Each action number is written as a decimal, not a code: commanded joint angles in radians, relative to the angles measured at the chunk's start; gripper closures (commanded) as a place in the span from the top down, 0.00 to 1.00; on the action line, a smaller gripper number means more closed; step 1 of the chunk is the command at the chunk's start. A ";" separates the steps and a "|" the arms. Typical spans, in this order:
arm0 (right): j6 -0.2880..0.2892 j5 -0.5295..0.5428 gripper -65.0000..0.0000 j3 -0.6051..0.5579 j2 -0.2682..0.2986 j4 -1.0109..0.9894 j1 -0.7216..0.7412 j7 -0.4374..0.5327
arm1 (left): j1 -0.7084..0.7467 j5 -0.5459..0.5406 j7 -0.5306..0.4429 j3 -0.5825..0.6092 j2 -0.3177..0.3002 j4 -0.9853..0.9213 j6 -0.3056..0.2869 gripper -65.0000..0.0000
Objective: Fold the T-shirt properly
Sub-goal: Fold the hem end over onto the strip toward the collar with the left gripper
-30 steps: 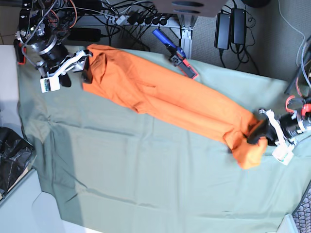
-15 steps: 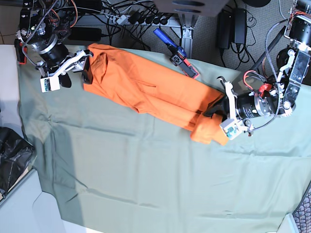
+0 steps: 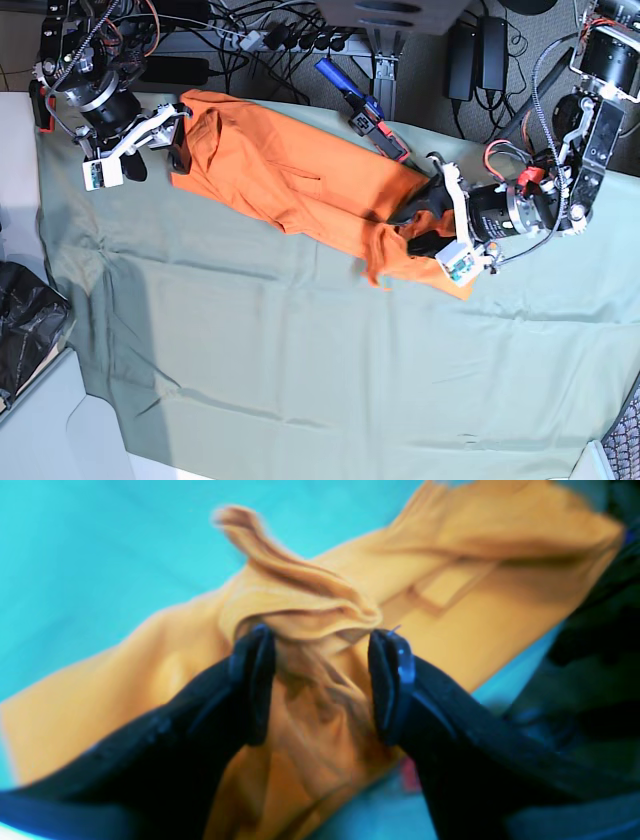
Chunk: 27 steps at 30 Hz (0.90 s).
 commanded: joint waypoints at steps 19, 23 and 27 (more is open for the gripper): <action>0.080 0.070 0.65 0.182 -0.145 0.015 -0.001 -0.023 | -0.019 -0.326 0.080 0.100 0.026 0.016 -0.009 0.51; 0.080 0.068 0.65 0.182 -0.145 0.015 -0.001 -0.023 | -0.019 -0.327 0.058 0.121 0.026 0.017 -0.009 0.51; 0.080 0.057 0.65 0.182 -0.145 0.015 -0.002 -0.024 | -0.019 -0.324 0.057 0.064 0.026 0.072 -0.009 0.51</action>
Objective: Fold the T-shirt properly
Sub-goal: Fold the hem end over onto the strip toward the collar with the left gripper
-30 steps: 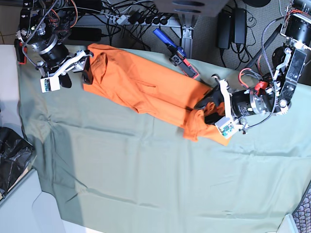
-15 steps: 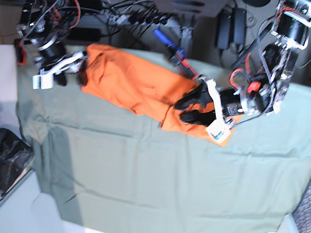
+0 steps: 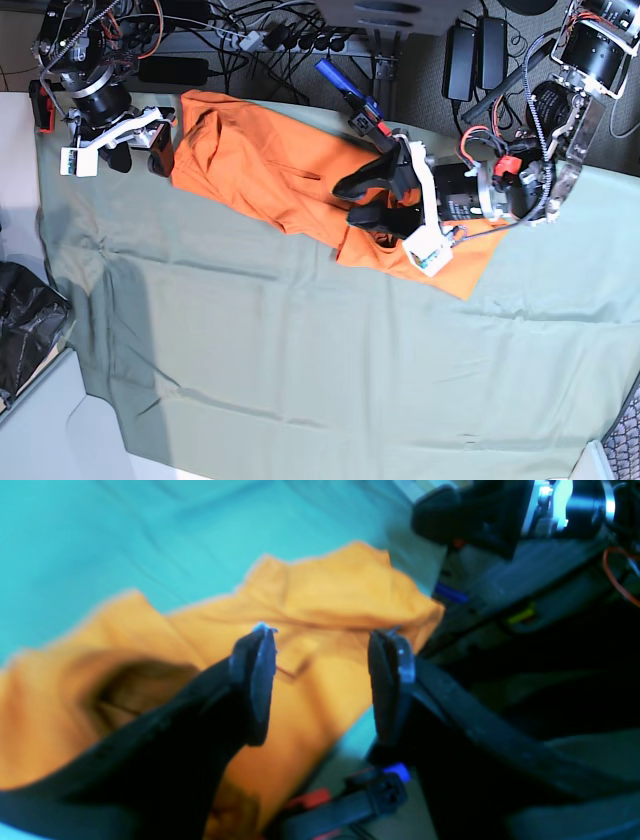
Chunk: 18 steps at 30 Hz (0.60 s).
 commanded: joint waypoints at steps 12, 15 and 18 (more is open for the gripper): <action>0.082 0.012 0.65 0.010 0.014 0.015 -0.005 0.012 | -0.024 0.230 -0.114 -0.238 -0.006 0.051 -0.009 0.00; 0.082 0.012 0.65 0.010 0.014 0.015 -0.006 0.012 | -0.024 0.368 -0.217 -0.171 -0.003 -0.026 -0.009 0.00; 0.082 0.012 0.65 0.010 0.014 0.015 -0.006 0.012 | -0.024 0.438 -0.255 -0.114 0.015 -0.077 -0.009 0.00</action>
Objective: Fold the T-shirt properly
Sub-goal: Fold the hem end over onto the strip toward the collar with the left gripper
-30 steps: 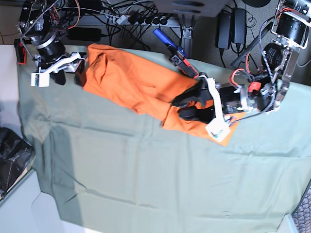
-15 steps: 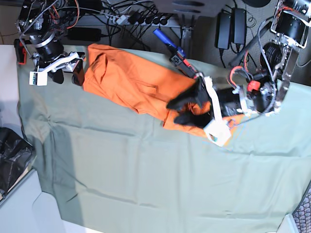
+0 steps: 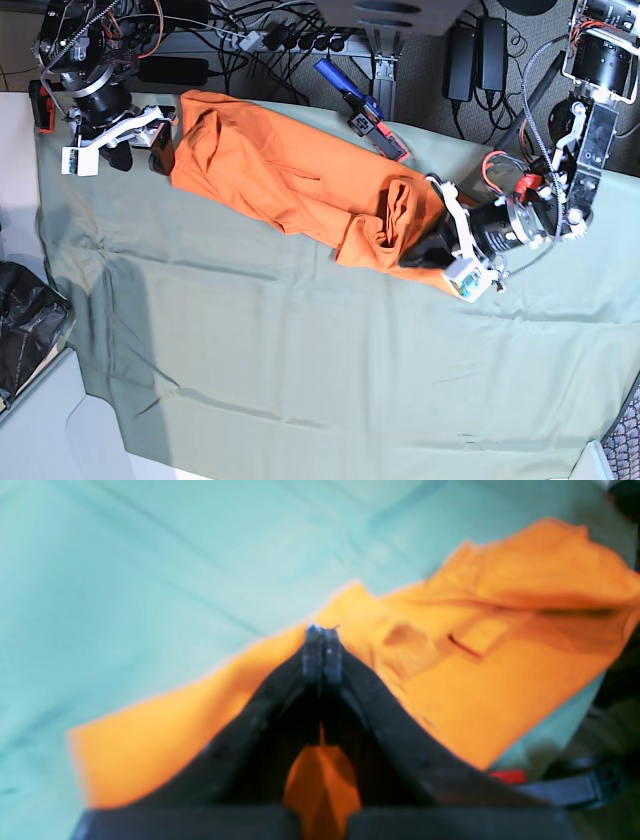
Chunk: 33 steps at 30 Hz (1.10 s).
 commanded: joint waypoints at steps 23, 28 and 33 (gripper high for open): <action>0.082 0.121 0.65 0.009 -0.029 0.003 -0.069 -0.051 | -0.038 -0.149 0.110 0.123 0.082 0.167 -0.009 0.00; 0.082 0.134 0.65 0.008 -0.041 -0.068 -0.043 -0.037 | -0.038 -0.149 0.111 0.123 0.040 0.182 -0.009 0.00; 0.087 0.146 0.65 0.008 -0.047 -0.173 0.024 -0.038 | -0.038 -0.149 0.111 0.121 -0.013 0.182 -0.009 0.00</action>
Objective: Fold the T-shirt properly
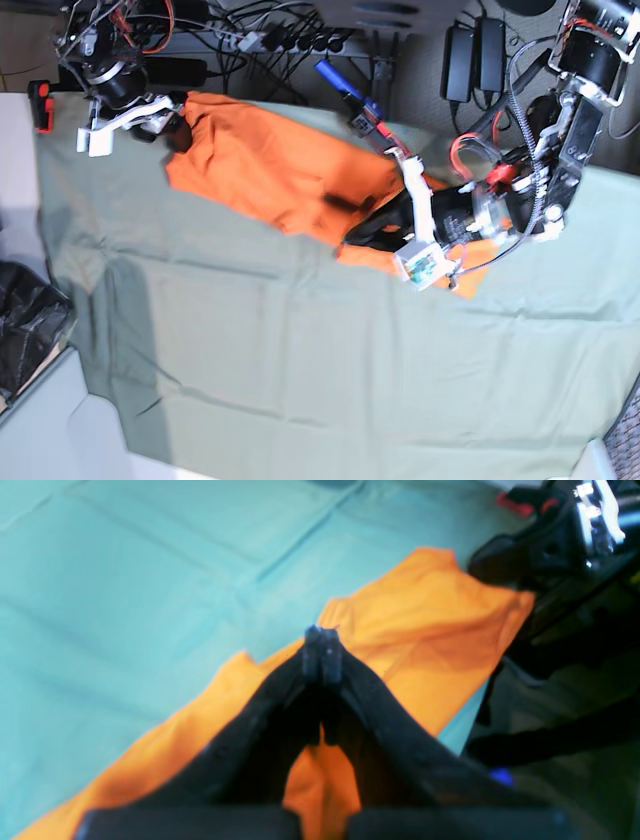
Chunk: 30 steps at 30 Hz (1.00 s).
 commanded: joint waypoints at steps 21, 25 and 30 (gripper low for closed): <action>0.143 0.153 0.65 -0.012 -0.016 -0.019 0.011 -0.057 | -0.016 -0.019 -0.022 -0.057 -0.010 0.019 -0.009 0.00; 0.143 0.153 0.55 -0.036 -0.016 -0.019 0.011 -0.060 | -0.016 -0.019 -0.022 -0.057 -0.010 0.019 -0.009 0.00; 0.143 0.138 0.26 -0.098 -0.016 -0.019 0.011 -0.020 | -0.016 -0.019 -0.022 -0.057 -0.010 0.019 -0.009 0.00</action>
